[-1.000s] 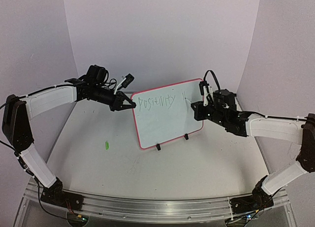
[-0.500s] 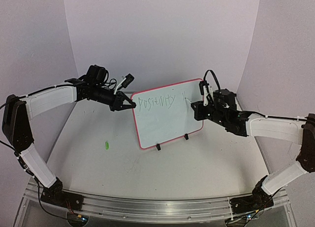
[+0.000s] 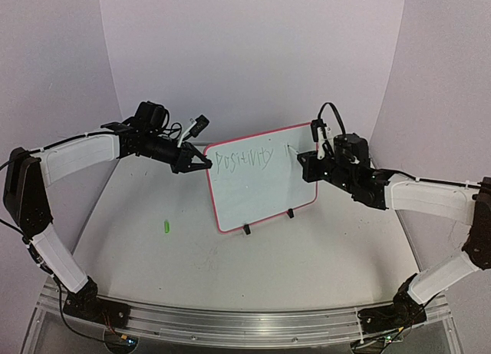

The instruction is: Write a sentence on the whiteboard

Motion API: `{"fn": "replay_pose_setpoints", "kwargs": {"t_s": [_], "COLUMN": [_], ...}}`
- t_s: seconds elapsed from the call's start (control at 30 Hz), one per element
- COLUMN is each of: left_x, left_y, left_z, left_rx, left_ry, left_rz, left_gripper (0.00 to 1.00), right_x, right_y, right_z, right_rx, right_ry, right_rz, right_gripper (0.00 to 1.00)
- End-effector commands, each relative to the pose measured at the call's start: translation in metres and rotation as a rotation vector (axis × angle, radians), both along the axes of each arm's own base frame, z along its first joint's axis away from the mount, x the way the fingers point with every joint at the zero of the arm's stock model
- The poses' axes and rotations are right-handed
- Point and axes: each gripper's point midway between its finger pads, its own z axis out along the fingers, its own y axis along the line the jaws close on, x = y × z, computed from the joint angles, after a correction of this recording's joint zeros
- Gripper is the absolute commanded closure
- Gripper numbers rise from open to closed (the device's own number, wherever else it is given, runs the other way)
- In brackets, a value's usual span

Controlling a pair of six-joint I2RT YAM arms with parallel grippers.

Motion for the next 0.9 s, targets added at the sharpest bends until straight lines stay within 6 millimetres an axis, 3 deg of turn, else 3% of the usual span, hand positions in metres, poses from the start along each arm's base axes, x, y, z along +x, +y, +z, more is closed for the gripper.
{"fn": "replay_pose_setpoints", "kwargs": {"t_s": [0.0, 0.47, 0.87], "left_x": [-0.006, -0.007, -0.007], "left_y": [0.002, 0.002, 0.002], "left_z": [-0.013, -0.012, -0.011], "left_rx": [0.071, 0.069, 0.069], "left_ry": [0.014, 0.013, 0.011], "left_rz": [0.002, 0.001, 0.002], "left_gripper": [1.0, 1.0, 1.0], "right_x": [0.007, 0.013, 0.013], "right_y": [0.004, -0.004, -0.007], "right_z": [0.033, 0.028, 0.012], "right_rx": [0.032, 0.011, -0.007], "right_ry": [-0.075, -0.072, -0.03], "right_rz": [-0.007, -0.066, -0.081], "right_gripper": [1.0, 1.0, 1.0]}}
